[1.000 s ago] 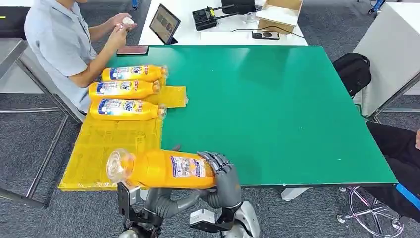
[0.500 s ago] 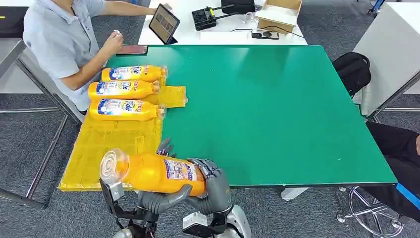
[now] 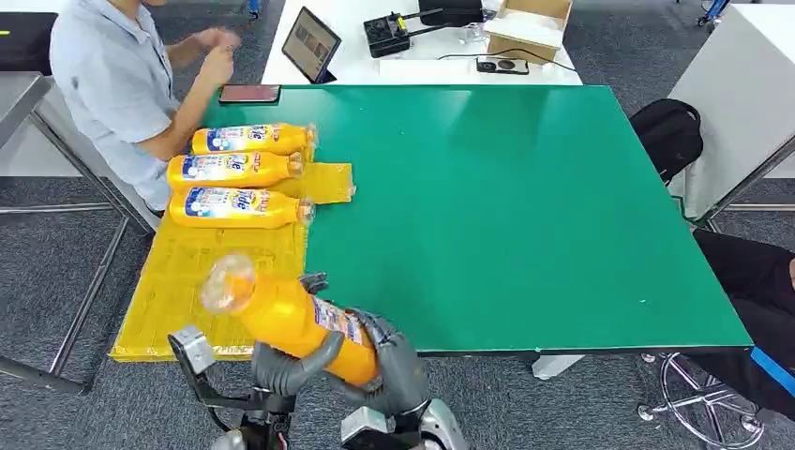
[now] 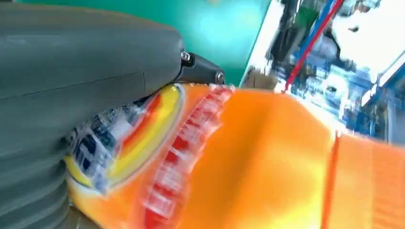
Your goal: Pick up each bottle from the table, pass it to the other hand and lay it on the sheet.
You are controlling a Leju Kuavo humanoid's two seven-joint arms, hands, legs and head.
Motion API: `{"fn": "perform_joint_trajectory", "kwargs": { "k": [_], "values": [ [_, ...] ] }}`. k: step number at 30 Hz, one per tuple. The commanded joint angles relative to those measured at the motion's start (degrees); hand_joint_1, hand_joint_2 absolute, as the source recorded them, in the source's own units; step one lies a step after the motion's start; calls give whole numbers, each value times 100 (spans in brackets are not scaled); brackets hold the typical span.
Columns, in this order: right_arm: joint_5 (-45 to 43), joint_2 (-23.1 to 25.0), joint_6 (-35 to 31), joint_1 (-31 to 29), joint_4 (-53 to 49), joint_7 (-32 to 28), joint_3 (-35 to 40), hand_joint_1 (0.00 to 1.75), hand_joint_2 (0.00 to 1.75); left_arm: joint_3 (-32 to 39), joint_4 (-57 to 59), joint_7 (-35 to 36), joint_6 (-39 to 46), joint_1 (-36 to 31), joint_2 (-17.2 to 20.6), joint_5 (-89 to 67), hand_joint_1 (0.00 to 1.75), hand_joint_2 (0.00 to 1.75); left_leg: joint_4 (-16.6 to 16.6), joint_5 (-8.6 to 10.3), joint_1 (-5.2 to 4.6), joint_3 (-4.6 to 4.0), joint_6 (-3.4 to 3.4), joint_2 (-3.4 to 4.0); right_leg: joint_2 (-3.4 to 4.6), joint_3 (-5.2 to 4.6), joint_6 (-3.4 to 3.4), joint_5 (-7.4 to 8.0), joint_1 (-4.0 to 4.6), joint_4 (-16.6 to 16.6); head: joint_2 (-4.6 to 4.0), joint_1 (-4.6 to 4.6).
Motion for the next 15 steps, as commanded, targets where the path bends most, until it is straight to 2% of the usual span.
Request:
{"fn": "perform_joint_trajectory", "kwargs": {
  "k": [1, 10, 13, 15],
  "values": [
    [-135, -295, -189, -31, 222, -195, 623, 0, 0, 99, 193, 192, -355, -355, 121, 323, 175, 175, -6, -2, 1, 14, 5, -10, -15, 20, -10, -5, 4, -7, 0, 2],
    [-93, -399, -293, 13, -21, -195, 476, 0, 0, 138, 176, 273, -527, -346, 180, 427, 175, 175, -9, -6, 0, 28, 7, -6, -13, 32, -18, -9, 4, -8, 0, -2],
    [442, -491, -293, 209, -453, -195, 40, 0, 0, 330, 246, 106, 136, -502, 198, -496, 175, 175, -8, -8, 0, 31, 9, -13, -21, 37, -20, -12, 5, -8, 0, -2],
    [442, -491, -293, 209, -453, -195, 40, 0, 0, 330, 246, 106, 136, -502, 198, -496, 175, 175, -7, -3, -1, 22, 9, -20, -28, 31, -16, -10, 4, -6, 0, -2]
  ]
}}
